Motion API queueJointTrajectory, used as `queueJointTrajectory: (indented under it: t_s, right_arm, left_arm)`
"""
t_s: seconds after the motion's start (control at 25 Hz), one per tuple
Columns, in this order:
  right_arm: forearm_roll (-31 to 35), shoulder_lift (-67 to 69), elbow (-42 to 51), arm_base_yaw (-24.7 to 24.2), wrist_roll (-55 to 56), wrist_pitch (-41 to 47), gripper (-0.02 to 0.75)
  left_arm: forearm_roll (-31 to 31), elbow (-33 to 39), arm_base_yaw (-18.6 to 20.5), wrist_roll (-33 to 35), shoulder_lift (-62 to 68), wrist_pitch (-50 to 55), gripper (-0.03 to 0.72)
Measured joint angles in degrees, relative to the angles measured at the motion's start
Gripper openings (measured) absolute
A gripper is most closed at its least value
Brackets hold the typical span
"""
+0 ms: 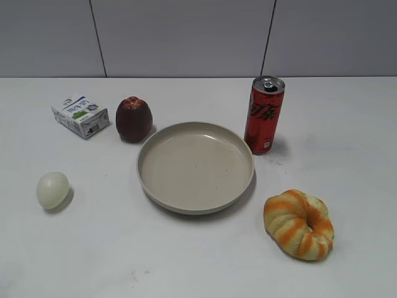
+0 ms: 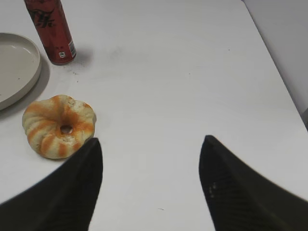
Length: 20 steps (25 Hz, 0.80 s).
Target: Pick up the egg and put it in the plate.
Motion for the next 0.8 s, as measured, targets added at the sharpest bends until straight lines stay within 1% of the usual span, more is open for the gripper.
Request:
queueJointTrajectory:
  t_s: [0.6,0.8]
  right_arm:
    - [0.00,0.00,0.00,0.00,0.00,0.00,0.480]
    - [0.00,0.00,0.00,0.00,0.00,0.00,0.480]
  left_arm:
    - [0.00,0.00,0.00,0.00,0.00,-0.47,0.538]
    - [-0.04,-1.65,0.00,0.00,2.31,-2.35,0.539]
